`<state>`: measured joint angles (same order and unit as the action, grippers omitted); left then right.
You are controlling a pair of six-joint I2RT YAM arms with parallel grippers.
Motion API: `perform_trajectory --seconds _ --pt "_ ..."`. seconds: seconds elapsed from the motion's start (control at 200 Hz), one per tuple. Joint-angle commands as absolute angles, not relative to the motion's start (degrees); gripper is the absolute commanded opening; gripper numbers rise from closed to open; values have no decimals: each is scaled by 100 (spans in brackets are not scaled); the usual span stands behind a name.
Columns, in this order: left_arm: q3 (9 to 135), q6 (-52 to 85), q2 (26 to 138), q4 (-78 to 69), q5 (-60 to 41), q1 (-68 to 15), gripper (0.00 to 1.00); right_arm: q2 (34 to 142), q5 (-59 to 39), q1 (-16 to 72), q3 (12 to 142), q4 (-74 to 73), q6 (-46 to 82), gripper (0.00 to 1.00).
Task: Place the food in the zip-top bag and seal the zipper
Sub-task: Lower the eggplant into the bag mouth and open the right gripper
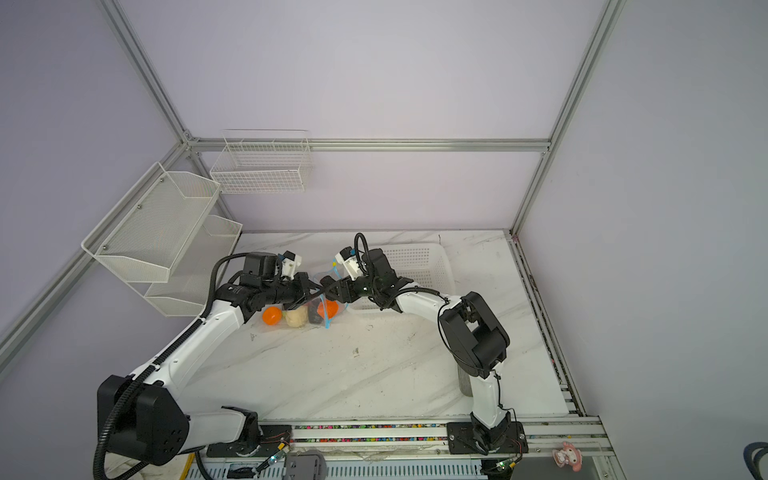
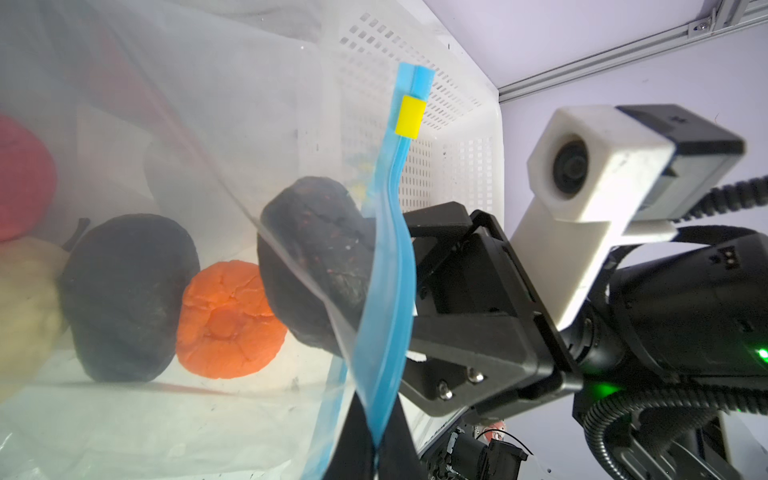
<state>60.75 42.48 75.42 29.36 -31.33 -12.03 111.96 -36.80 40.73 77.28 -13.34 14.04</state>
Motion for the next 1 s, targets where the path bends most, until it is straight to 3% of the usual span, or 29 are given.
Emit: perform_trajectory --seconds 0.0,0.995 --pt "6101 4291 7331 2774 -3243 -1217 0 11256 -3599 4146 7896 -1672 1495 48" --pt "6158 4280 7337 2769 -3276 -1222 0 12106 -3069 4350 8427 -2049 1911 49"
